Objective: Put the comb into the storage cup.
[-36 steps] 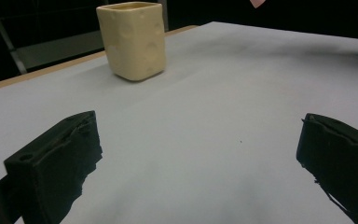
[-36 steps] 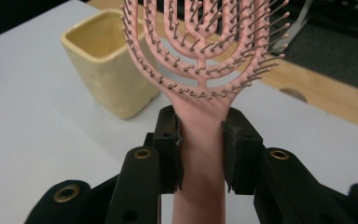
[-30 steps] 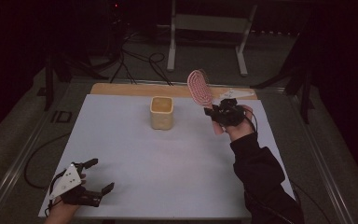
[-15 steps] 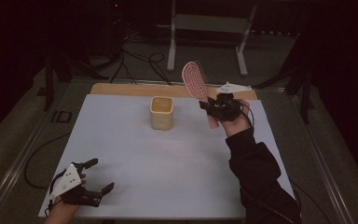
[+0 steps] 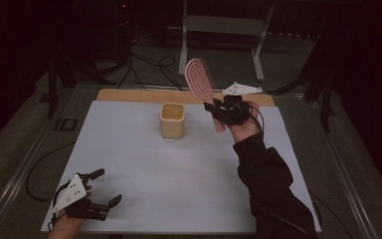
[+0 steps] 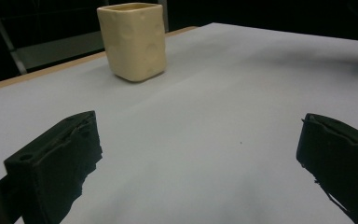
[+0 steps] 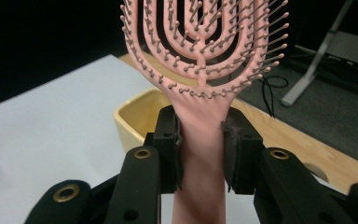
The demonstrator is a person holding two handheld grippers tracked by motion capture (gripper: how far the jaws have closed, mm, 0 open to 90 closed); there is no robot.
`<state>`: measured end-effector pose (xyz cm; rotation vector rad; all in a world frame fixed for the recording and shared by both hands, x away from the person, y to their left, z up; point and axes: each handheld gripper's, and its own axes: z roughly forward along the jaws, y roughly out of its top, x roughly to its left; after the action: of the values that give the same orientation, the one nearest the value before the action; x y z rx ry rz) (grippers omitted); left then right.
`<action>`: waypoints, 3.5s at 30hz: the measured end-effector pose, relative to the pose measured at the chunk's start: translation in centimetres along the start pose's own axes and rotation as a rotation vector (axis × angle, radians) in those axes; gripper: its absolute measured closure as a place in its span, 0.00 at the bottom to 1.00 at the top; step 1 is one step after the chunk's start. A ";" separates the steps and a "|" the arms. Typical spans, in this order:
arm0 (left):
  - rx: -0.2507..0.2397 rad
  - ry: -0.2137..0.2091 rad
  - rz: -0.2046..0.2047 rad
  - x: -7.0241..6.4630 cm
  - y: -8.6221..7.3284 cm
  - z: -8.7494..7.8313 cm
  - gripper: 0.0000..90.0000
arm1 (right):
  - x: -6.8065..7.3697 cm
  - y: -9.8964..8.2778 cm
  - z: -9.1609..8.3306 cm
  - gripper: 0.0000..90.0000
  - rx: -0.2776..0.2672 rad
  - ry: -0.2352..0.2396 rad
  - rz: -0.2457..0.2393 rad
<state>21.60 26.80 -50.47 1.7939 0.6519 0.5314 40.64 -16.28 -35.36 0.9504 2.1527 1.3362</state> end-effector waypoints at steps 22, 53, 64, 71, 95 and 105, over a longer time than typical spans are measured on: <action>-0.005 -0.002 -0.008 0.1 0.0 0.0 0.00 | 1.4 2.3 2.3 0.78 -0.038 0.052 -0.030; -0.019 -0.016 -0.017 0.2 0.0 0.0 0.00 | 3.2 4.5 7.1 0.78 -0.134 0.126 -0.078; -0.025 -0.019 -0.025 0.3 0.0 0.0 0.00 | 3.7 5.0 8.9 0.78 -0.170 0.151 -0.084; -0.028 -0.020 -0.027 0.4 -0.1 -0.1 0.00 | 4.0 5.1 10.1 0.78 -0.198 0.170 -0.100; -0.031 -0.024 -0.030 0.4 -0.1 -0.1 0.00 | 3.2 2.6 13.6 0.78 -0.266 0.221 -0.070; -0.029 -0.025 -0.032 0.4 -0.1 -0.1 0.00 | 2.8 1.0 15.0 0.78 -0.241 0.226 -0.060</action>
<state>21.85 27.16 -50.58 1.7573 0.6511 0.4940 49.03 -4.92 -41.11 0.6624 2.0972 1.6963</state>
